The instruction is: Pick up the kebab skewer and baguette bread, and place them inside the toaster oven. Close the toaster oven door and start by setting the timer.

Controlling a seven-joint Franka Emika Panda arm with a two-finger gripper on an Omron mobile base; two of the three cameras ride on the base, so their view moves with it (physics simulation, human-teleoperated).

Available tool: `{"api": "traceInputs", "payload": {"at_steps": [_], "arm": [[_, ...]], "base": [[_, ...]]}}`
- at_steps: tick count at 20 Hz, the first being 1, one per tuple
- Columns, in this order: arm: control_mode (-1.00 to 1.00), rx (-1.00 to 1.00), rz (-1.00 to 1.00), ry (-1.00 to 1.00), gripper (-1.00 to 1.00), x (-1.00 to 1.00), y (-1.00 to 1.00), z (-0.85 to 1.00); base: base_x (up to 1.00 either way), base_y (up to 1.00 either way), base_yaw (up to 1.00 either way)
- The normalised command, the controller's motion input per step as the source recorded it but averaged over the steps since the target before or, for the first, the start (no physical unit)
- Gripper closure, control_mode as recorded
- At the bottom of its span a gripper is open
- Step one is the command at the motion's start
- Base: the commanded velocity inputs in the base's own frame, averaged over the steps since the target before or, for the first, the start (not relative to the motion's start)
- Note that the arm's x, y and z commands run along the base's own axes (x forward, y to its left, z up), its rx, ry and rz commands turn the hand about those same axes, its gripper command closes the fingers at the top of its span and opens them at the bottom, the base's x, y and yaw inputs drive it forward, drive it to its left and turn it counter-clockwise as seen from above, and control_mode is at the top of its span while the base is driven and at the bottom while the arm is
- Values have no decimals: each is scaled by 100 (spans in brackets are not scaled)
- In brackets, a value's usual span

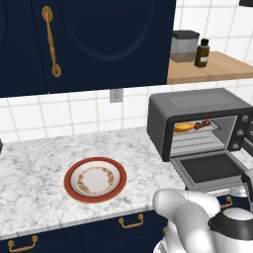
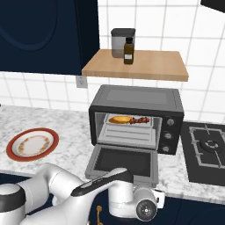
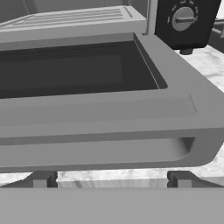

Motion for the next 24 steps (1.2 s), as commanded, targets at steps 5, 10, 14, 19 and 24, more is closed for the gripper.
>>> {"api": "traceInputs", "payload": {"at_steps": [5, 10, 14, 19, 24], "arm": [[-100, 0, 0, 0, -100, 18, 3, 22], [-100, 0, 0, 0, -100, 21, 0, 35], [-100, 0, 0, 0, -100, 26, 0, 41], [-100, 0, 0, 0, -100, 34, 1, 46], [-100, 0, 0, -4, -100, 36, 3, 48]], "base": [[0, 0, 0], [0, 0, 0], [0, 0, 0], [0, 0, 0], [0, 0, 0]]}}
